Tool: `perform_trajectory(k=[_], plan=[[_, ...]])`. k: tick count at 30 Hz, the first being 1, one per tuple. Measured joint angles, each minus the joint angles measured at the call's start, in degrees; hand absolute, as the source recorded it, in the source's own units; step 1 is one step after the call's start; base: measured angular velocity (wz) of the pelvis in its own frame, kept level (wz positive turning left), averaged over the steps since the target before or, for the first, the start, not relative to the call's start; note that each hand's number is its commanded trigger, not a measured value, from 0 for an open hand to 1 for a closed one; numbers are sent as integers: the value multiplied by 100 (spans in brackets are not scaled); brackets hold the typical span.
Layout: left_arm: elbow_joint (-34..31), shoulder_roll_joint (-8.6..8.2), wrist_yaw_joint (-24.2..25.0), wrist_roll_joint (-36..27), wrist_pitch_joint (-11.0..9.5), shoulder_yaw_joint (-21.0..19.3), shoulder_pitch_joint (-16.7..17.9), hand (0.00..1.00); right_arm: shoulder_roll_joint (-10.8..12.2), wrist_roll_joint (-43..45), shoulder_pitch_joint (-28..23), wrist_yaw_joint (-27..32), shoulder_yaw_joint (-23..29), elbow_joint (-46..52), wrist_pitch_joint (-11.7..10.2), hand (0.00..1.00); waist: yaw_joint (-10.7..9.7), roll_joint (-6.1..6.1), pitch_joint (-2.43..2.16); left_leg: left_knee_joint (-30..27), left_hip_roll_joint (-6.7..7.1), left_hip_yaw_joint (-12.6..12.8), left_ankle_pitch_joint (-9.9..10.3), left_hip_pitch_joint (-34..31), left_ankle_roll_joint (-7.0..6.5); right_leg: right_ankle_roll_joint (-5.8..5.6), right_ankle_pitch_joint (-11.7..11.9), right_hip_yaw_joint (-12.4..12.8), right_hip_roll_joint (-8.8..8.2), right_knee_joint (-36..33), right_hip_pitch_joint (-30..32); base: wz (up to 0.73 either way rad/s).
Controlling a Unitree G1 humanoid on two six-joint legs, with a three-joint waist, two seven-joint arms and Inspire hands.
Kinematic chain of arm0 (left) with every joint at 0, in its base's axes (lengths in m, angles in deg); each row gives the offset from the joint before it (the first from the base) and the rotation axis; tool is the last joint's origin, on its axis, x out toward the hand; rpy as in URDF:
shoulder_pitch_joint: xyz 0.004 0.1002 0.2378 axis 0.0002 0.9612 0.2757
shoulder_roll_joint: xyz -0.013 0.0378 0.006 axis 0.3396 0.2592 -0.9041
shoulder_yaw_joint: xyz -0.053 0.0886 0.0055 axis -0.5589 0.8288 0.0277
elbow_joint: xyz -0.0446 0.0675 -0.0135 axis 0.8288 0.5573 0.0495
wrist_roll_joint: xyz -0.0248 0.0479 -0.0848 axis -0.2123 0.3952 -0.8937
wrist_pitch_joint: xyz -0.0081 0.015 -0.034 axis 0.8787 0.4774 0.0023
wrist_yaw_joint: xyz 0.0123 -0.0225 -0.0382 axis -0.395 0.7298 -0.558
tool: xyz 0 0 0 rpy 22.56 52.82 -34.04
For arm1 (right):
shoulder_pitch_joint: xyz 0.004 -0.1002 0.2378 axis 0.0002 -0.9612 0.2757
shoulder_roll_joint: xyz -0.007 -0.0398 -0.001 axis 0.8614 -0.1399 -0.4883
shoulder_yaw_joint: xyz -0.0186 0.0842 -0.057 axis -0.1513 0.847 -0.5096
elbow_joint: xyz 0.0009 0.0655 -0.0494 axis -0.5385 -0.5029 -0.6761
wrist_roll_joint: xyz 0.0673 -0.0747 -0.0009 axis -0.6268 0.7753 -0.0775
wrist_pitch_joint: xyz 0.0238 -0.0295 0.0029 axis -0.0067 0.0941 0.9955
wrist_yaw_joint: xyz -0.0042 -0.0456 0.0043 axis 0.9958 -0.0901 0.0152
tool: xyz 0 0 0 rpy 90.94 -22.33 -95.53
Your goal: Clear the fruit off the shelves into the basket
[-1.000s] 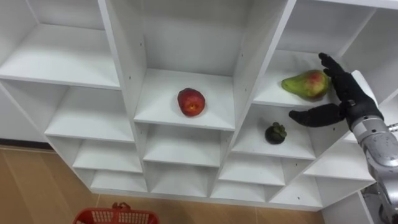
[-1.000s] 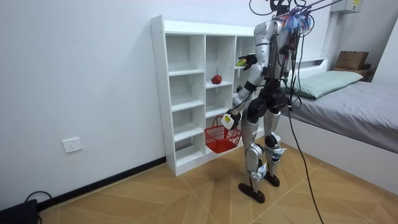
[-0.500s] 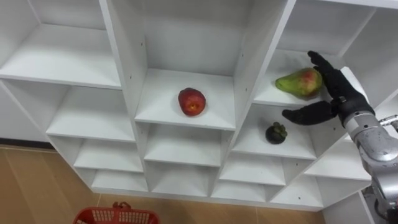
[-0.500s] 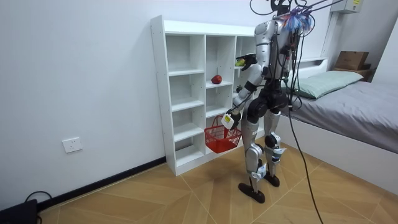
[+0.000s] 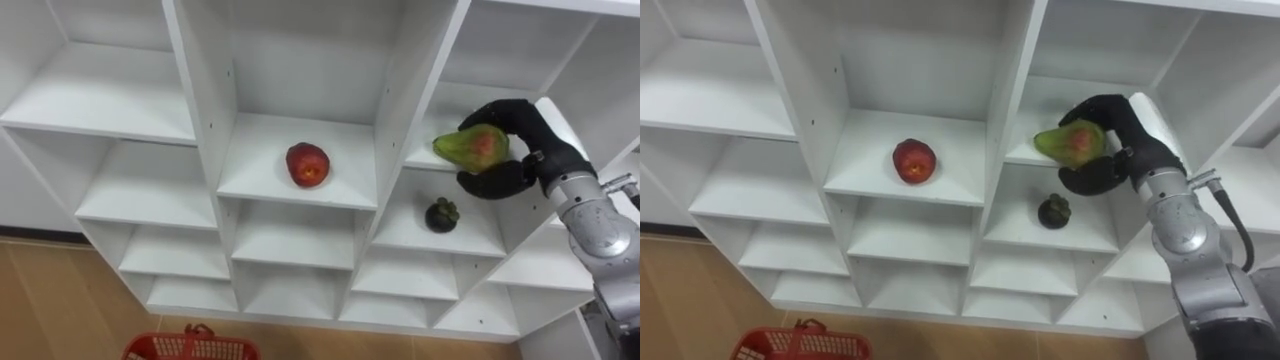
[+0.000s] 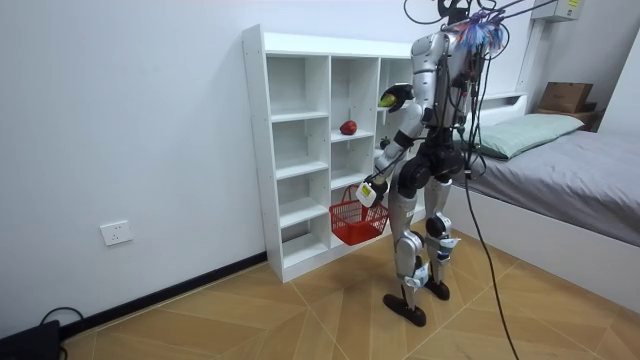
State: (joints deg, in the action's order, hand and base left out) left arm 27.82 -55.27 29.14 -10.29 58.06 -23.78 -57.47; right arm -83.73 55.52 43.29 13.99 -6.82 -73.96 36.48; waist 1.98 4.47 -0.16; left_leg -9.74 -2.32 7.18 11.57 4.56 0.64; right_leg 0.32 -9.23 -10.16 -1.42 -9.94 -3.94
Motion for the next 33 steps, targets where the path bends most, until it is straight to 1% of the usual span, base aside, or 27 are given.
perform_trajectory(k=[3, 8, 11, 13, 14, 15, 20, 25, 28, 30, 33], plan=[[-26, 2, -3, -1, 0, 6, -8, 100, -5, -45, 0, -27, 2, 54, 3, 100, -16, -22, -6, 1, 0, 4, -1, 7, 1, 0, 0, 9, 4, 0, 0, 0], [-28, 1, 0, -4, 0, 74, -21, 100, -19, -304, 0, -37, 6, 63, 15, 100, -14, -13, -4, 1, -1, 15, -2, 14, 2, 1, 0, 22, 6, 0, -3, 0], [-28, 1, -1, -6, 0, 87, -21, 100, -19, -490, 0, -94, 6, 62, 81, 100, -6, -2, 5, 1, 0, 14, -2, 12, 2, 1, 0, 22, 7, 8, -3, 0], [-27, 6, -13, -21, 0, 123, -26, 100, -17, -669, -1, -157, -12, 51, 144, 100, -6, 11, 23, 1, 0, 11, -2, 11, 2, 1, 0, 25, 7, 15, -5, 0], [-27, 17, -16, -30, -5, 171, -38, 100, -15, -815, -6, -195, -11, 42, 144, 100, -10, 19, 55, 0, 2, 3, -3, 9, 2, 1, 0, 22, 5, 18, -4, 0], [-19, 18, -14, -30, -6, 173, -44, 100, -15, -978, -7, -196, -8, 42, 145, 100, -21, 32, 76, 0, 2, -1, -2, 3, 2, 1, 0, 23, 5, 23, 2, 0], [15, 20, -7, -30, -9, 173, -50, 100, -18, -1338, -44, -230, -3, 45, 144, 100, -43, 44, 81, 10, 3, 0, -2, -4, 2, 0, 0, 27, 8, 42, 13, 0], [15, 19, 1, -21, -13, 172, -47, 100, -17, -1358, -61, -250, 7, 70, 144, 100, -49, 19, 67, 13, 2, 1, -2, -5, 2, 1, 0, 22, 10, 42, 15, 0], [19, 11, 23, -29, -22, 172, -44, 100, -3, -1389, -154, -267, 8, 264, 144, 100, -47, -34, 30, 16, 2, 1, -2, -8, 2, 0, 0, 13, 7, 39, 17, 0], [23, -19, 86, -58, -36, 167, -46, 100, 78, -1582, -273, -344, 7, 596, 131, 100, -30, -96, -11, 15, 3, 13, -2, 15, 2, 0, 0, -3, 0, 39, 16, 0], [19, -40, 125, -59, -48, 163, -15, 100, 191, -1557, -335, -342, 63, 771, 139, 100, -52, -109, -20, 13, 2, 3, -3, 23, 3, 0, 0, -16, -1, 35, 6, 0]])
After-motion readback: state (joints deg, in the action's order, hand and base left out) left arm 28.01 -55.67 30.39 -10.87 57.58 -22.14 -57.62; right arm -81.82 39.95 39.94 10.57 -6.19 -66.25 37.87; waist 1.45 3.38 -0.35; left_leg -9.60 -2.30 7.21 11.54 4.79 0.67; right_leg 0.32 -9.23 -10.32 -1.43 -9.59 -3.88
